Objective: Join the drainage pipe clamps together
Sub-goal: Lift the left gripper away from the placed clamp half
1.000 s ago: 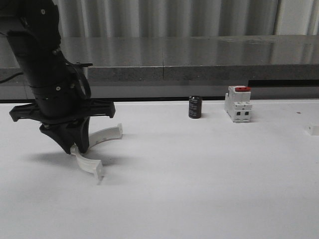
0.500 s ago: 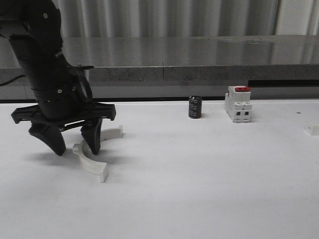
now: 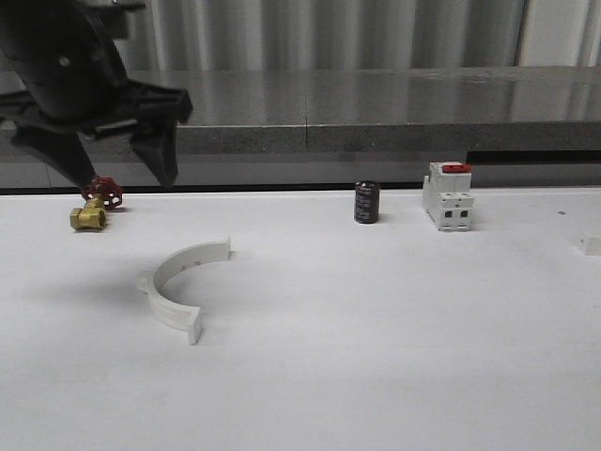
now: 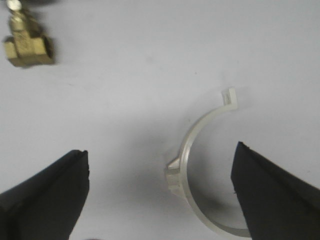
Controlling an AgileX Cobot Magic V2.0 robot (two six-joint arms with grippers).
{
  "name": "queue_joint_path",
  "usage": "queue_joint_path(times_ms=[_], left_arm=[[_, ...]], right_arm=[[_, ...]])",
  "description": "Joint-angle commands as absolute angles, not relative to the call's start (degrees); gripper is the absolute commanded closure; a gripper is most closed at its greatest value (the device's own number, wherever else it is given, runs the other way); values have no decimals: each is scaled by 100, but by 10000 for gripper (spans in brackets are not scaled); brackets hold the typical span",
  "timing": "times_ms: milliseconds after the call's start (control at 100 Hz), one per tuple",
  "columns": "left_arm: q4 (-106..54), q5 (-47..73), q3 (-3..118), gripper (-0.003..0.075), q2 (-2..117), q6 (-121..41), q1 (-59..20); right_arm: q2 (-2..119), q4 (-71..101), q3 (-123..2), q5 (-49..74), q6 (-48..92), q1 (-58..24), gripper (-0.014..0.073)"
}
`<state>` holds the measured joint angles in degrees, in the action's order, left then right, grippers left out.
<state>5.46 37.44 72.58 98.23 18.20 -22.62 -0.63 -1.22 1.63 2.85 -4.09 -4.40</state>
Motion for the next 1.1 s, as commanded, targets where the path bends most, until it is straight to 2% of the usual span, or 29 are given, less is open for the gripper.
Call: queue_joint_path(times_ms=[0,270,440,870,1090], left_arm=[[620,3303,7153,147,9049,1840,-2008],[388,3207,6145,148,7286,838,-827],[-230,3180,5501,155,6187,225,-358],[-670,3282,3653,156,3786,225,-315],[-658,3743,3072,157,2895,216,-315]], right_arm=[[-169,-123,51,-196,-393,-420,660],[-169,-123,51,-196,-393,-420,660],[-169,-123,51,-196,-393,-420,660],[-169,-123,51,-196,-393,-420,660],[-169,-123,51,-291,-393,-420,660]])
